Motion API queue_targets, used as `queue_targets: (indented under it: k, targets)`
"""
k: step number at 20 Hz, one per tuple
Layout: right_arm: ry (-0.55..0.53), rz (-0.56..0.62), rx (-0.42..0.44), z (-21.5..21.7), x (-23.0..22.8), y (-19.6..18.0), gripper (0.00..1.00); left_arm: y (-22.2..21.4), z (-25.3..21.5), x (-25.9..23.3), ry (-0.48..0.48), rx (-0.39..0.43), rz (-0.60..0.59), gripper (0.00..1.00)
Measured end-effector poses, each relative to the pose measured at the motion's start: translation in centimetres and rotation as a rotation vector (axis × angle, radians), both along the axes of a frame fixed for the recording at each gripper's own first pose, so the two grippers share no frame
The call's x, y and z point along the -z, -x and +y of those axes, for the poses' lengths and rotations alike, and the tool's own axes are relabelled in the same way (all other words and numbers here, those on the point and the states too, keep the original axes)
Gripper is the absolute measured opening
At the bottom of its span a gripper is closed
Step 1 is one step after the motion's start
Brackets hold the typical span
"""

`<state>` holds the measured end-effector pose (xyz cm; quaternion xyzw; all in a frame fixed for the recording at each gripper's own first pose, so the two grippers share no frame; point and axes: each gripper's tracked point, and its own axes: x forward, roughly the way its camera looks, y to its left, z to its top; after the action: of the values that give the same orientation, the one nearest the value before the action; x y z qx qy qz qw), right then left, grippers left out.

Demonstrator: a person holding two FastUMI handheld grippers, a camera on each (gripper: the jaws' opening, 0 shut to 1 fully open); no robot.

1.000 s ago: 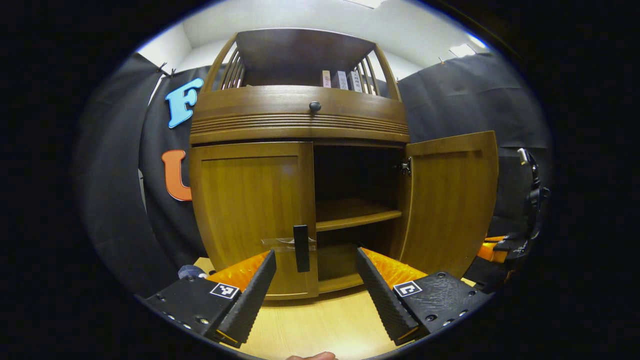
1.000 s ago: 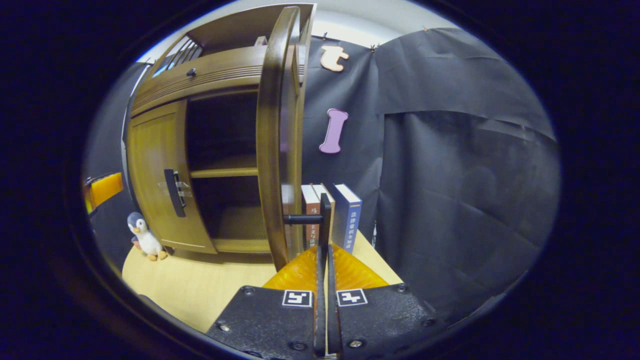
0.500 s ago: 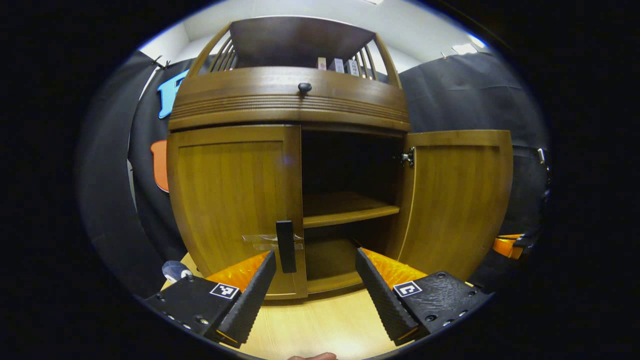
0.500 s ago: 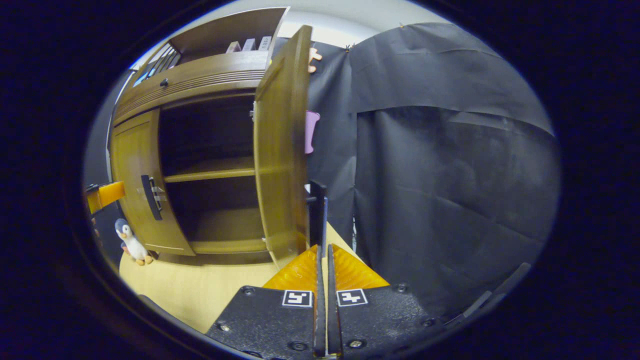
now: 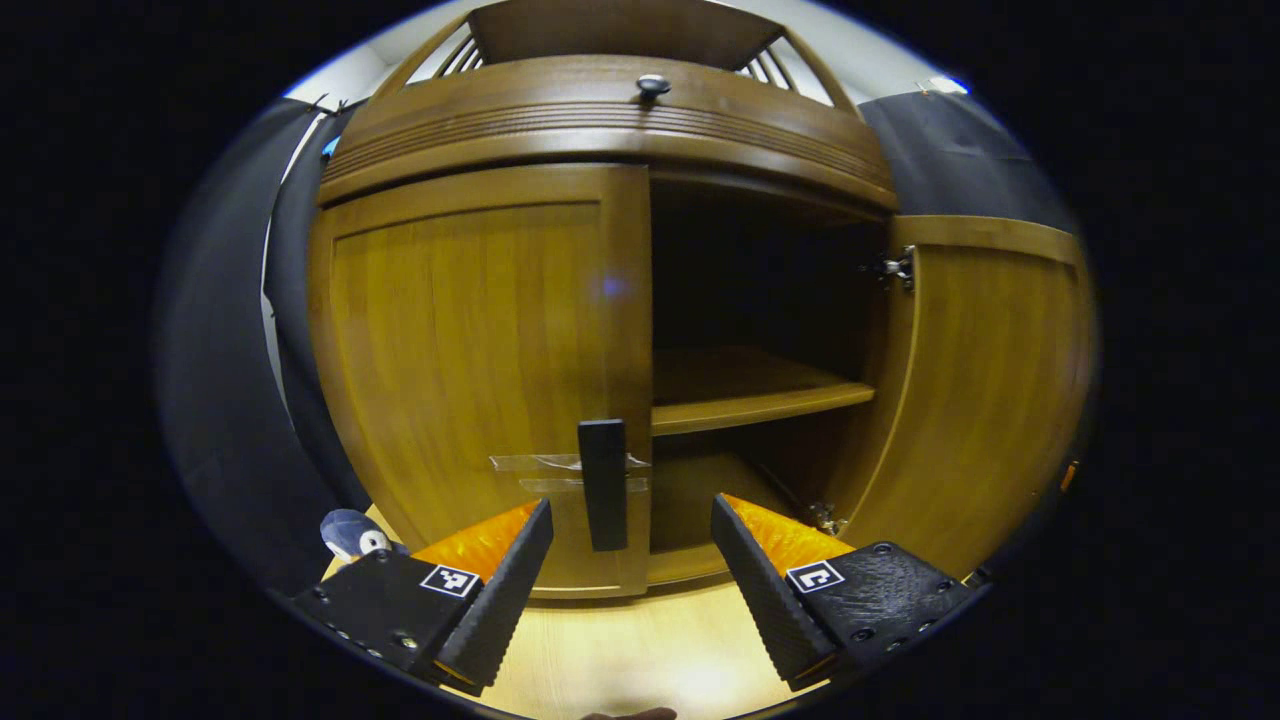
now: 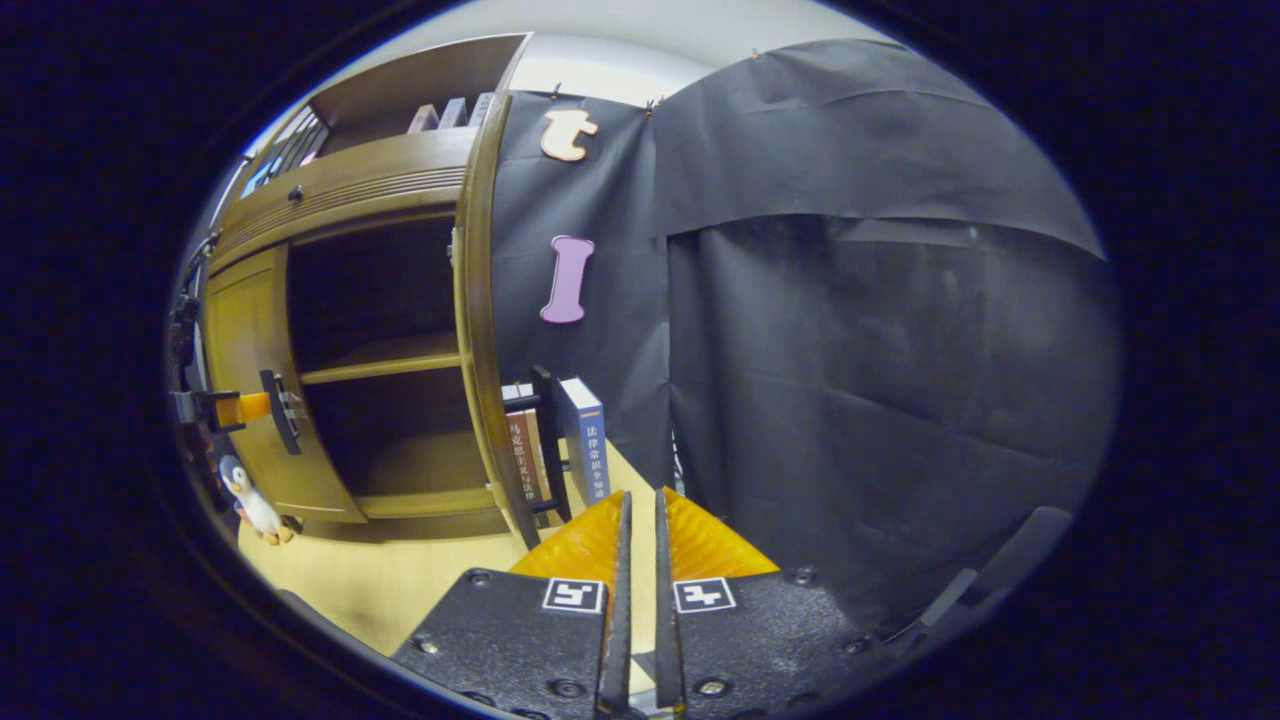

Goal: Open the right door of the double-door shoe cabinet with the right hand, and open the left door with the left hand.

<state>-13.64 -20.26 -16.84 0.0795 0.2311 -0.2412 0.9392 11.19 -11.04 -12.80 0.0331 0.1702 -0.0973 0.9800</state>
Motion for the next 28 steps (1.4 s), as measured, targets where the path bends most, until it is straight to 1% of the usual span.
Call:
queue_targets:
  k: [1, 2, 3, 4, 5, 6, 7, 9, 10, 11, 12, 13, 14, 15, 16, 17, 18, 20, 21, 22, 26, 27, 28]
  targets:
    - [0.004, -0.003, 0.003, 0.0, -0.2, 0.2, 0.14, -0.7, 0.2, 0.5, 0.0, -0.012, 0.01, 0.96]
    - [0.006, -0.005, 0.005, -0.1, -0.5, 0.5, 0.19, -1.5, 0.5, 1.0, 0.0, -0.025, 0.018, 0.96]
    - [0.007, -0.006, 0.008, 0.0, -0.5, 0.8, 0.25, -2.1, 0.4, 1.5, -0.001, -0.027, 0.033, 1.0]
    - [0.009, -0.005, 0.014, 0.0, -0.6, 1.1, 0.32, -2.7, 0.3, 2.0, -0.003, -0.025, 0.043, 0.96]
    - [0.011, -0.003, 0.017, 0.0, -0.5, 1.1, 0.36, -3.5, 0.3, 2.4, -0.009, -0.027, 0.045, 0.96]
    - [0.012, -0.003, 0.018, 0.0, -0.7, 1.1, 0.45, -4.0, 0.1, 2.7, -0.012, -0.023, 0.045, 0.95]
    - [0.014, -0.002, 0.016, 0.2, -0.8, 1.1, 0.48, -4.5, 0.1, 2.8, -0.016, -0.023, 0.043, 0.95]
    - [0.016, -0.005, 0.003, 0.5, -1.0, 1.2, 0.48, -5.7, 0.5, 3.5, -0.028, -0.048, 0.049, 0.95]
    - [0.018, -0.006, 0.0, 0.5, -1.1, 1.2, 0.49, -6.0, 0.7, 4.1, -0.036, -0.057, 0.068, 0.85]
    - [0.02, -0.008, -0.006, 0.7, -1.3, 1.2, 0.54, -6.3, 0.7, 4.2, -0.039, -0.056, 0.069, 0.92]
    - [0.024, -0.009, -0.01, 0.8, -1.5, 1.1, 0.6, -6.8, 0.8, 4.2, -0.042, -0.058, 0.066, 0.9]
    - [0.026, -0.01, -0.014, 0.7, -1.5, 1.0, 0.59, -7.0, 1.0, 4.2, -0.044, -0.057, 0.062, 0.88]
    - [0.028, -0.009, -0.019, 0.9, -1.5, 0.9, 0.63, -7.2, 0.8, 4.3, -0.037, -0.05, 0.061, 0.84]
    - [0.028, -0.011, -0.025, 1.0, -1.6, 0.7, 0.63, -7.0, 0.8, 4.4, -0.037, -0.043, 0.057, 0.84]
    - [0.028, -0.013, -0.032, 1.2, -1.6, 0.5, 0.65, -7.1, 0.9, 4.5, -0.047, -0.039, 0.05, 0.72]
    - [0.027, -0.012, -0.044, 1.4, -1.4, 0.2, 0.65, -7.1, 0.7, 4.4, -0.053, -0.027, 0.046, 0.87]
    - [0.028, -0.009, -0.056, 1.7, -1.3, 0.0, 0.63, -7.0, 0.2, 4.5, -0.048, -0.011, 0.042, 0.68]
    - [0.033, -0.013, -0.081, 2.3, -1.6, -0.4, 0.65, -6.9, -0.4, 4.3, -0.04, 0.001, 0.042, 0.31]
    - [0.039, -0.014, -0.091, 2.5, -1.7, -0.6, 0.65, -6.9, -0.4, 4.4, -0.043, -0.002, 0.039, 0.26]
    - [0.042, -0.017, -0.1, 2.7, -1.8, -0.7, 0.63, -7.0, -0.3, 4.4, -0.041, 0.002, 0.038, 0.32]
    - [0.039, -0.019, -0.112, 3.2, -1.7, -0.7, 0.63, -7.1, -0.2, 4.5, -0.011, 0.015, 0.061, 0.33]
    - [0.04, -0.018, -0.115, 3.2, -1.7, -0.6, 0.63, -7.0, -0.3, 4.6, -0.018, 0.016, 0.057, 0.14]
    - [0.042, -0.016, -0.116, 3.2, -1.7, -0.6, 0.65, -6.8, -0.1, 4.6, -0.03, 0.016, 0.057, 0.23]
